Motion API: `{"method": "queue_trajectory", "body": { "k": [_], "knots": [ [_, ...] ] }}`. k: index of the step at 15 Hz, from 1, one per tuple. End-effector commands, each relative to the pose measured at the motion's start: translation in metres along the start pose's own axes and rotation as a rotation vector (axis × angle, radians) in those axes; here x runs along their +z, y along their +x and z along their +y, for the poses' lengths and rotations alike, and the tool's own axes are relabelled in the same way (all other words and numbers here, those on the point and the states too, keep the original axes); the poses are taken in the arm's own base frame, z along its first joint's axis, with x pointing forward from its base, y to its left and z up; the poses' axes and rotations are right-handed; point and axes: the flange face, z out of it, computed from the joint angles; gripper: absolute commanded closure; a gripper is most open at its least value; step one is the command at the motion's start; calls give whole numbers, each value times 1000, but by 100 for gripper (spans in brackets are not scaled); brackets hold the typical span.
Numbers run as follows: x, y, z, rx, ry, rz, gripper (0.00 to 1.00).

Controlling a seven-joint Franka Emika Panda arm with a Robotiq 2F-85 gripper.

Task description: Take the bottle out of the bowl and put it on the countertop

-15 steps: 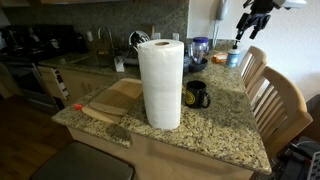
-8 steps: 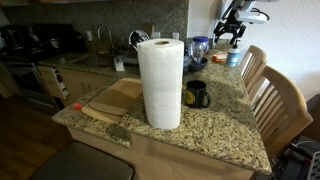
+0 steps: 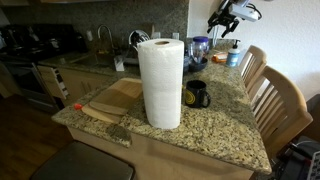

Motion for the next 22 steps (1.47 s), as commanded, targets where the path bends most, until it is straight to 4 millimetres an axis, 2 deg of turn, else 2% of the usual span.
{"method": "queue_trajectory", "body": {
  "k": [1, 5, 8, 10, 11, 13, 16, 19, 20, 22],
  "knots": [
    [1, 4, -4, 6, 10, 9, 0],
    [10, 9, -9, 2, 6, 12, 0],
    [55, 22, -16, 31, -85, -103, 0],
    [78, 32, -22, 78, -120, -112, 0],
    [54, 15, -15, 46, -85, -101, 0],
    [77, 24, -20, 67, -103, -103, 0],
    [84, 29, -22, 68, -106, -100, 0],
    [112, 21, -7, 78, -172, -210, 0],
    [96, 22, -16, 72, -136, -164, 0],
    [102, 21, -14, 73, -142, -172, 0]
  ]
}}
